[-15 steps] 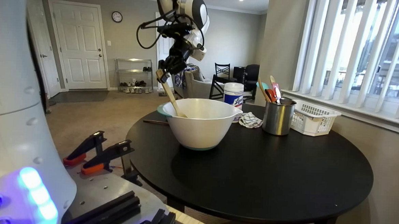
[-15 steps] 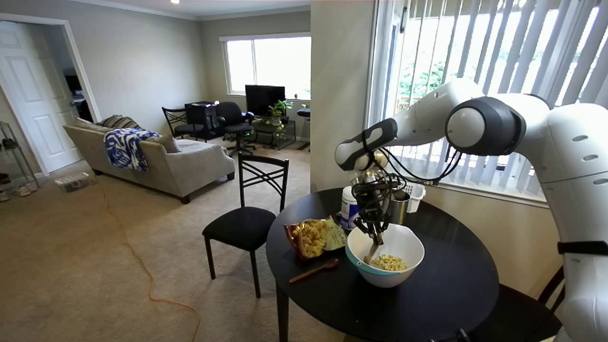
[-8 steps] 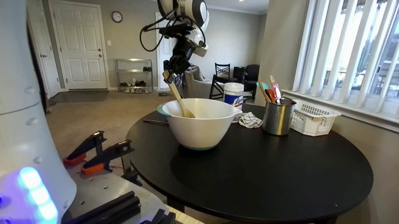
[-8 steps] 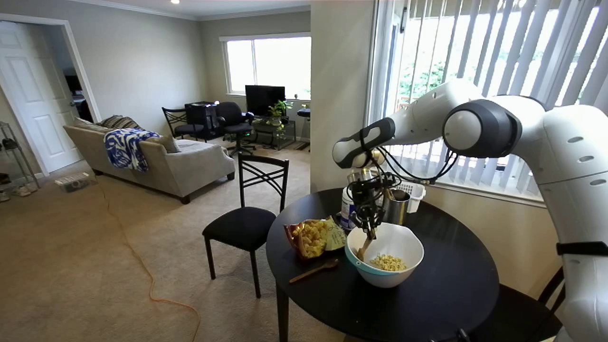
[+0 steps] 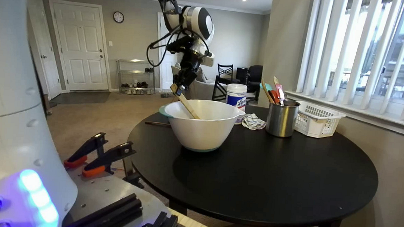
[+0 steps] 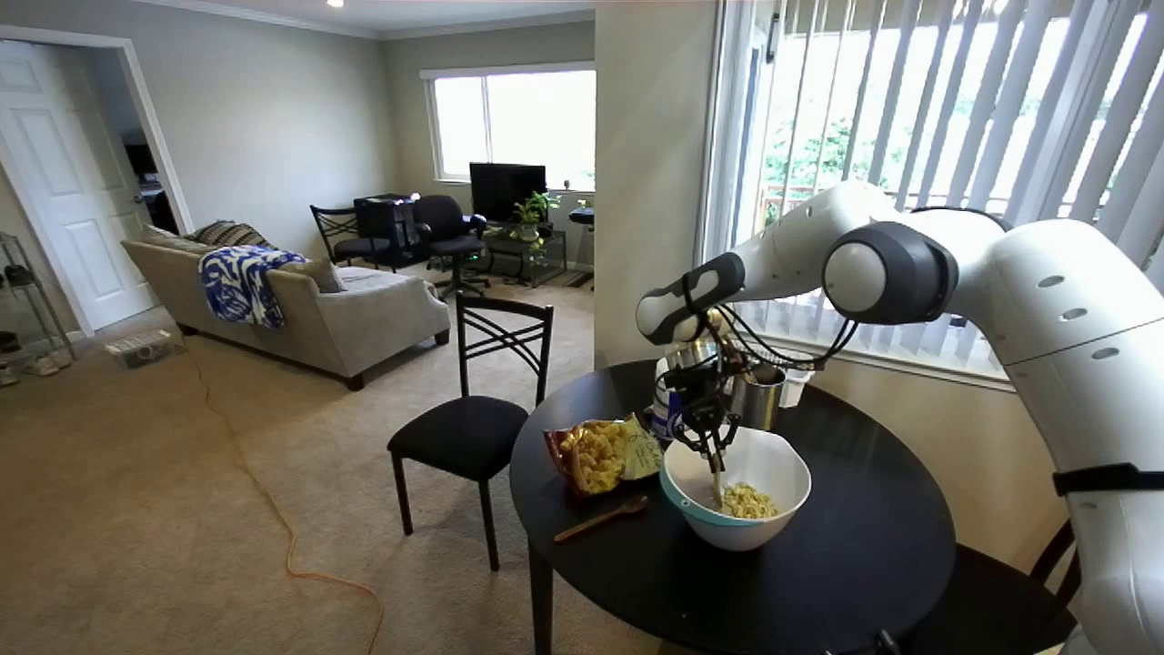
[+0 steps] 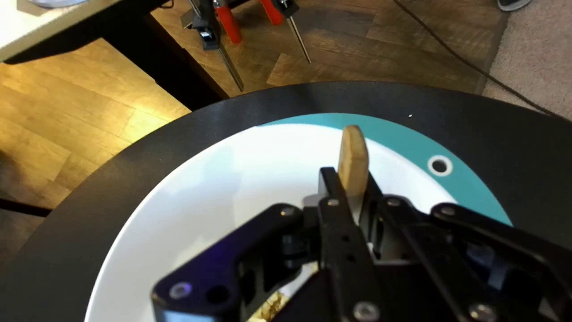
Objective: Stir in the bowl
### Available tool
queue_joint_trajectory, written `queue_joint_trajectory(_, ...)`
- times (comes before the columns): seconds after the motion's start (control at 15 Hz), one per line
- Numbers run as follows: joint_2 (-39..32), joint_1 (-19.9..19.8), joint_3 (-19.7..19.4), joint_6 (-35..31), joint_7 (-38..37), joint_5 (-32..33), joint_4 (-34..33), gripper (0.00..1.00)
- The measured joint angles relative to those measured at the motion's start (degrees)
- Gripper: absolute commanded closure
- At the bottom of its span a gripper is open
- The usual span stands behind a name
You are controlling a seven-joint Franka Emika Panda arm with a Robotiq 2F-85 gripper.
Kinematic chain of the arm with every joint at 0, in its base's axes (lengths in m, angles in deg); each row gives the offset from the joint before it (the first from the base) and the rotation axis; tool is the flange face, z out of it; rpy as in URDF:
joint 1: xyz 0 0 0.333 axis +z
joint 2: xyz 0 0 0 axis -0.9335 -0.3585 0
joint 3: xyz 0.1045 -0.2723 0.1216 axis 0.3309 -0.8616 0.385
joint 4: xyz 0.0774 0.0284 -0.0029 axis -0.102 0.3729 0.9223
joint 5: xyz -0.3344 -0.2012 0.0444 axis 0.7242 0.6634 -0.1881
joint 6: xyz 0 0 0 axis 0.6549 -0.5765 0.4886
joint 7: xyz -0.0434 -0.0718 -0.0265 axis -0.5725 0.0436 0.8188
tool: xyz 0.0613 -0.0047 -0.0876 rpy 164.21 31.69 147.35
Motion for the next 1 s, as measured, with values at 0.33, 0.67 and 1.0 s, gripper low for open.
queue_joint_trajectory(0.33, -1.6, 0.0, -1.7, 2.3, -11.2, -1.6, -0.1, 0.97)
queue_joint_trajectory(0.67, -2.7, -0.1, -1.6, 11.6, -13.4, -1.5, -1.5, 0.97)
queue_joint_trajectory(1.0, -2.8, -0.4, 0.0, 17.2, -4.1, -1.7, -2.5, 0.97)
